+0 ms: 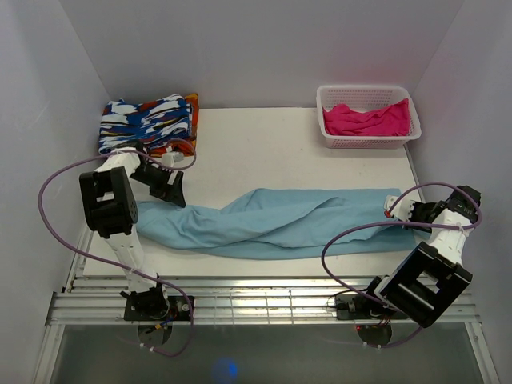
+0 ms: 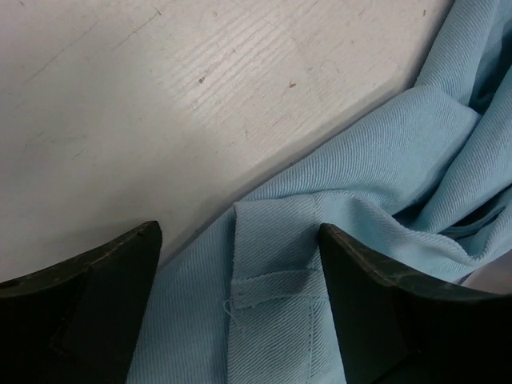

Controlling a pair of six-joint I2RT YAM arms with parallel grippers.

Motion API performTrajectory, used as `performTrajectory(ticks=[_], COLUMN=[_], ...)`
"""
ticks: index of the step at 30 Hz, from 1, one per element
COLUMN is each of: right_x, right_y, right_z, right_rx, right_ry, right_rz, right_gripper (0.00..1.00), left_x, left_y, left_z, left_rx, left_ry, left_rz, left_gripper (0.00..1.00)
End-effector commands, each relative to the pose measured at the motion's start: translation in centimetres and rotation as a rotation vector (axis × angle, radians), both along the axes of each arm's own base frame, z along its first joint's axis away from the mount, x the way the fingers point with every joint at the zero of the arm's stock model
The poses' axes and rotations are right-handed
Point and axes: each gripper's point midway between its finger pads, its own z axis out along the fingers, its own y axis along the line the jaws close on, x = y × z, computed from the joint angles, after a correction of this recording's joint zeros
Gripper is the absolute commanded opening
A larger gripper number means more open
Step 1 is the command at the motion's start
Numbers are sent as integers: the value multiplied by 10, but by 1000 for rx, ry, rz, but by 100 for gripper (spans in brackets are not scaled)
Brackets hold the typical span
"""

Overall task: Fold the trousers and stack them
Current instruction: Flatten the trousers out

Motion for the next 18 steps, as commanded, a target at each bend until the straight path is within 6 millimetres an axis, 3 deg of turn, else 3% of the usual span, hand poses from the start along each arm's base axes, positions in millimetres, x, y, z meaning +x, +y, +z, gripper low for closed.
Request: performTrajectory(ticks=[1,4,8,10,12,18], right_x=[14,16,20,21,22,26], right_y=[-6,-8,-14,-16,-19,-31], right_z=[18,20,26,30,35,47], right_rx=[-100,-93,-80,-78,-82,-83], right_ry=[-64,-62,-65,-75,-88,-118], right_rz=[118,101,66,53,48,21], right_gripper=[8,8,8,8,8,8], left_x=[5,-2,-7,-8,-13,-9], left_y=[-8,-13,-15,-13,-11,8], left_z=[7,18,50,71,87,138], left_rx=[-2,-42,-107,-149,-156,-177], left_ry=[-33,-34,-90,-141,-186,-352], left_rz=[9,1,17,35,45,122], left_gripper=[87,71,50,29,0,0])
